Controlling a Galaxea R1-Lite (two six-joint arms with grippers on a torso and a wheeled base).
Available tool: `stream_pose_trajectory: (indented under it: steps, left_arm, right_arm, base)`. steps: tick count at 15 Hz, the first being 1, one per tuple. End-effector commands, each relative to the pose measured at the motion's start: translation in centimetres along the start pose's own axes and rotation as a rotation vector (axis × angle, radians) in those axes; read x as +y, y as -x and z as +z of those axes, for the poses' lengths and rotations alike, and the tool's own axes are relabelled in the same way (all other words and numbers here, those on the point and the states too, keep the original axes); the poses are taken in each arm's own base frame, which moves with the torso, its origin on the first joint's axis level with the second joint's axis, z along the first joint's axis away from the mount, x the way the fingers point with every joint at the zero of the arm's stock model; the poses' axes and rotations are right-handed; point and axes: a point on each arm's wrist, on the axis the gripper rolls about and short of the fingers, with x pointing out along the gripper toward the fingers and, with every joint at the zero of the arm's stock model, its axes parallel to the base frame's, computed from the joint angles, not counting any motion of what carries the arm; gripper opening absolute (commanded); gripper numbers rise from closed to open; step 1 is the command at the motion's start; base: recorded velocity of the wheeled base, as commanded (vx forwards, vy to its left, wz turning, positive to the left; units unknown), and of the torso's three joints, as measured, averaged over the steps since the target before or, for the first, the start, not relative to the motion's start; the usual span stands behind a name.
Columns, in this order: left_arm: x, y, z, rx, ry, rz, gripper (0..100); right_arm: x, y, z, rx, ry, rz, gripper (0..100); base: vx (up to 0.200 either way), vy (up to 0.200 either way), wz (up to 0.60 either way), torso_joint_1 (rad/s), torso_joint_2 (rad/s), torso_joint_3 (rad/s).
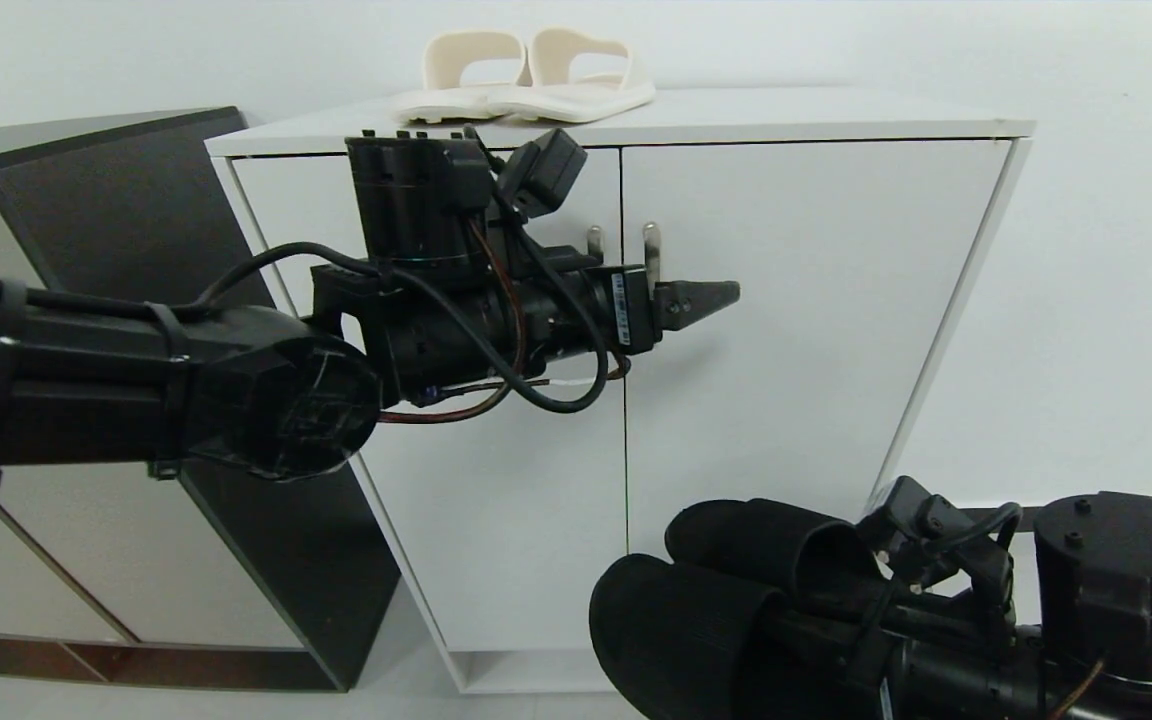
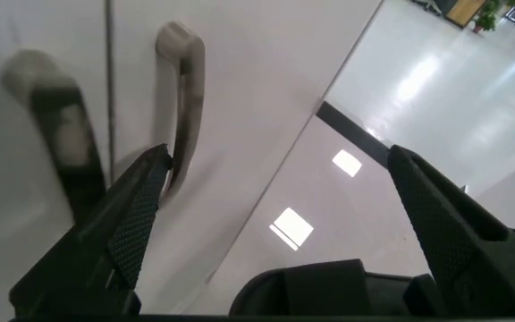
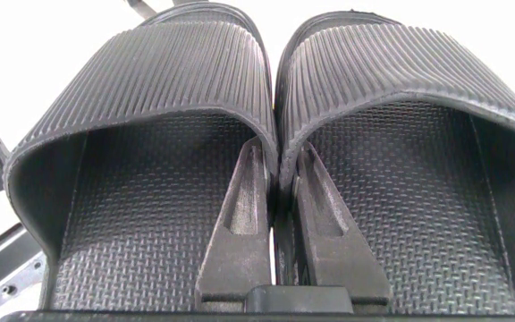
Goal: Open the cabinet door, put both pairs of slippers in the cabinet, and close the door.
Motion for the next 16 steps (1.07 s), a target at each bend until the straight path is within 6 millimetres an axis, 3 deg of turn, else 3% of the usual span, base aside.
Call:
stream_pose_trajectory:
  steps: [1,2,3,9,11,16]
  left_arm:
    - [0.6,-1.0,-0.9,0.021,0.008,0.008,100]
    - [0.7,-1.3,-1.0,0.022,0.008,0.009,100]
    - [0.7,-1.4,-1.0,0.021,0.008,0.008,0]
    - [0.2,-0.8,-0.3,0.003,0.001,0.000,0]
    - [-1.5,0.5,0.4,-0.008,-0.005,-0.029,0]
    - [-5.1,4.1,-0.6,0.026,-0.004,-0.080,0]
  right_arm:
    - [0.0,0.0,0.0,-0.001,0.000,0.001,0]
    - [0.0,0.0,0.0,-0.001,0.000,0.001,0]
    - [0.0,0.0,0.0,-0.001,0.000,0.001,0]
    - [0.7,1.6,-1.6,0.039,0.085,0.093,0]
    - [1.1,3.1,-1.9,0.018,0.098,0.213,0]
    - [1.1,3.3,-1.9,0.013,0.098,0.223,0]
  base:
    - [0.000,0.000,0.00,0.000,0.00,0.000]
    - [0.000,0.000,0.00,0.000,0.00,0.000]
    - [0.000,0.000,0.00,0.000,0.00,0.000]
    - [0.000,0.000,0.00,0.000,0.00,0.000]
    - [0.000,0.000,0.00,0.000,0.00,0.000]
    - [0.000,0.000,0.00,0.000,0.00,0.000]
